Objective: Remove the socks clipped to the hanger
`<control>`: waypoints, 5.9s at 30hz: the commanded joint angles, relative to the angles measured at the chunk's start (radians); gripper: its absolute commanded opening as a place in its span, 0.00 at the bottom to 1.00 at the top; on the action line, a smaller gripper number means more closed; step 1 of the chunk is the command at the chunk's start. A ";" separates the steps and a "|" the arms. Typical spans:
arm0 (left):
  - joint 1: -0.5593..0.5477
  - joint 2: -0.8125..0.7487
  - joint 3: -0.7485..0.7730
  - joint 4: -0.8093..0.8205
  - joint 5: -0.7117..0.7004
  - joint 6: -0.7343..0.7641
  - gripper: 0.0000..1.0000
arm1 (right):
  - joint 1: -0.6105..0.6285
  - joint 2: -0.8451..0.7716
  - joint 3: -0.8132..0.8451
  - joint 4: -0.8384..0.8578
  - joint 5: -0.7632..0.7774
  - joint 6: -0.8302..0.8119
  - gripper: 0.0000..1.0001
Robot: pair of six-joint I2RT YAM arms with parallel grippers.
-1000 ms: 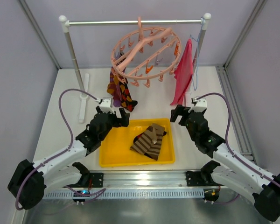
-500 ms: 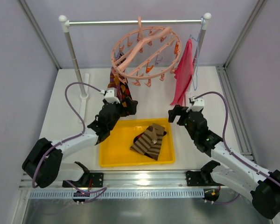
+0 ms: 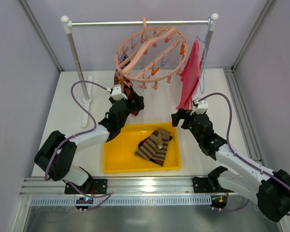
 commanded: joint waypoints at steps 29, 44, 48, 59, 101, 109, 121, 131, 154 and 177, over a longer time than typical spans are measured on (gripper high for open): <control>-0.074 -0.257 -0.042 -0.087 -0.063 0.159 0.00 | 0.002 -0.012 0.047 -0.019 -0.063 -0.038 1.00; -0.082 -0.481 -0.134 -0.247 0.122 0.213 0.00 | 0.398 0.096 0.407 -0.147 0.206 -0.056 1.00; -0.086 -0.503 -0.166 -0.236 0.151 0.202 0.00 | 0.488 0.187 0.603 -0.251 0.318 -0.096 1.00; -0.090 -0.497 -0.188 -0.202 0.176 0.193 0.00 | 0.548 0.427 0.904 -0.329 0.307 -0.090 1.00; -0.125 -0.512 -0.203 -0.175 0.208 0.168 0.00 | 0.516 0.826 1.271 -0.394 0.577 -0.153 0.72; -0.126 -0.515 -0.206 -0.172 0.207 0.168 0.00 | 0.508 0.824 1.274 -0.400 0.583 -0.156 0.09; -0.128 -0.520 -0.209 -0.185 0.162 0.170 0.00 | 0.508 0.774 1.211 -0.372 0.559 -0.153 0.35; -0.128 -0.520 -0.206 -0.205 0.132 0.168 0.00 | 0.545 0.653 1.119 -0.348 0.492 -0.139 0.82; -0.128 -0.529 -0.214 -0.207 0.124 0.162 0.00 | 0.545 0.709 1.220 -0.392 0.421 -0.101 0.86; -0.128 -0.549 -0.226 -0.178 0.162 0.142 0.00 | 0.539 0.875 1.328 -0.446 0.527 -0.056 0.86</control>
